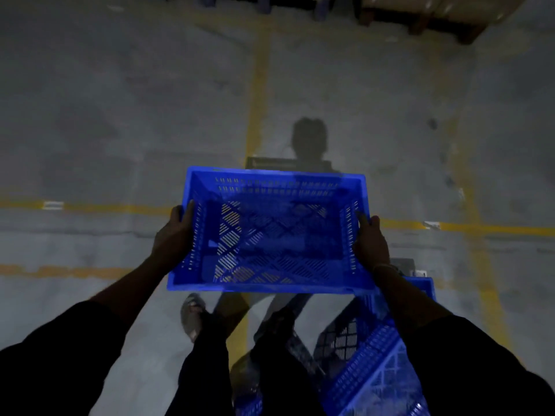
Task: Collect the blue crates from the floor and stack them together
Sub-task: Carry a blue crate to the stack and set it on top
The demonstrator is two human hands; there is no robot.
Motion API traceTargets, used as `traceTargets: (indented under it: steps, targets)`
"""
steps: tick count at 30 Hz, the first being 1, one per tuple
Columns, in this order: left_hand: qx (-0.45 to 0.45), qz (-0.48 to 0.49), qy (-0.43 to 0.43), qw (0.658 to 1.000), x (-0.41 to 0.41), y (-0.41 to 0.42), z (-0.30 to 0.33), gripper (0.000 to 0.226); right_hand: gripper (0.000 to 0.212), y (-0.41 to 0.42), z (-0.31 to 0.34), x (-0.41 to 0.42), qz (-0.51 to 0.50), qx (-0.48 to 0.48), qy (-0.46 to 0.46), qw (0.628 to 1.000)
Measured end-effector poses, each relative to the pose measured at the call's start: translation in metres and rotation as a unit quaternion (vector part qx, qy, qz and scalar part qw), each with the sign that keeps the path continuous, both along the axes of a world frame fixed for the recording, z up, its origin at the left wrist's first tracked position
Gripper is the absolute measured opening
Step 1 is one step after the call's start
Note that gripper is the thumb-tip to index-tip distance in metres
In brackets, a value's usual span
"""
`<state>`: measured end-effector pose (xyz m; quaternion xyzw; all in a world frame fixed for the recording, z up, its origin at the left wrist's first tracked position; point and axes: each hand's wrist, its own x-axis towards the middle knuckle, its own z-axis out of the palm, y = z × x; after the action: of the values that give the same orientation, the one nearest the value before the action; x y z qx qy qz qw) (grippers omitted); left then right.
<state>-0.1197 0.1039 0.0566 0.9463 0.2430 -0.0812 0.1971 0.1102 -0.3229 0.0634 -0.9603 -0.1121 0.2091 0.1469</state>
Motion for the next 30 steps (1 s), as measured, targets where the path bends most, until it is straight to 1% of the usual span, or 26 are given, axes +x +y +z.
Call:
traceTargets:
  steps: [2, 4, 7, 8, 10, 13, 14, 17, 19, 21, 24, 26, 28, 30]
  targets:
    - [0.028, 0.025, 0.019, 0.999, -0.029, 0.016, 0.034, 0.088, 0.073, 0.027, 0.027, -0.010, 0.014, 0.041, -0.020, 0.999]
    - [0.037, 0.050, -0.002, 0.998, -0.057, 0.030, 0.055, 0.090, 0.076, 0.053, 0.050, -0.025, 0.034, 0.077, -0.045, 0.995]
    - [0.021, 0.074, -0.035, 0.996, -0.109, 0.054, 0.073, 0.090, 0.081, 0.089, 0.073, -0.047, 0.089, 0.093, -0.106, 0.986]
    - [0.007, 0.090, -0.044, 0.995, -0.128, 0.063, 0.079, 0.088, 0.081, 0.104, 0.081, -0.054, 0.099, 0.092, -0.111, 0.985]
    - [-0.020, 0.115, -0.073, 0.991, -0.166, 0.079, 0.090, 0.081, 0.079, 0.136, 0.098, -0.071, 0.108, 0.083, -0.105, 0.985]
    - [-0.059, 0.164, -0.107, 0.979, -0.223, 0.105, 0.109, 0.060, 0.074, 0.187, 0.116, -0.101, 0.141, 0.084, -0.102, 0.981]
    - [-0.064, 0.179, -0.117, 0.975, -0.243, 0.114, 0.115, 0.059, 0.074, 0.204, 0.119, -0.112, 0.155, 0.088, -0.103, 0.979]
    - [-0.081, 0.215, -0.138, 0.963, -0.306, 0.144, 0.127, 0.066, 0.076, 0.259, 0.126, -0.149, 0.197, 0.085, -0.116, 0.970]
    - [-0.097, 0.223, -0.138, 0.960, -0.353, 0.164, 0.131, 0.076, 0.079, 0.298, 0.135, -0.182, 0.217, 0.082, -0.127, 0.965]
    - [-0.102, 0.248, -0.135, 0.954, -0.401, 0.182, 0.134, 0.081, 0.080, 0.338, 0.145, -0.217, 0.236, 0.092, -0.125, 0.959]
    - [-0.088, 0.296, -0.141, 0.941, -0.467, 0.204, 0.136, 0.076, 0.079, 0.397, 0.147, -0.261, 0.262, 0.127, -0.120, 0.949]
    - [-0.062, 0.323, -0.152, 0.932, -0.508, 0.213, 0.140, 0.073, 0.078, 0.435, 0.143, -0.292, 0.302, 0.149, -0.117, 0.934]
    - [-0.039, 0.338, -0.172, 0.924, -0.536, 0.218, 0.145, 0.074, 0.076, 0.467, 0.143, -0.314, 0.326, 0.152, -0.119, 0.926]
    - [-0.018, 0.377, -0.175, 0.910, -0.573, 0.227, 0.151, 0.072, 0.076, 0.506, 0.143, -0.344, 0.349, 0.161, -0.114, 0.916]
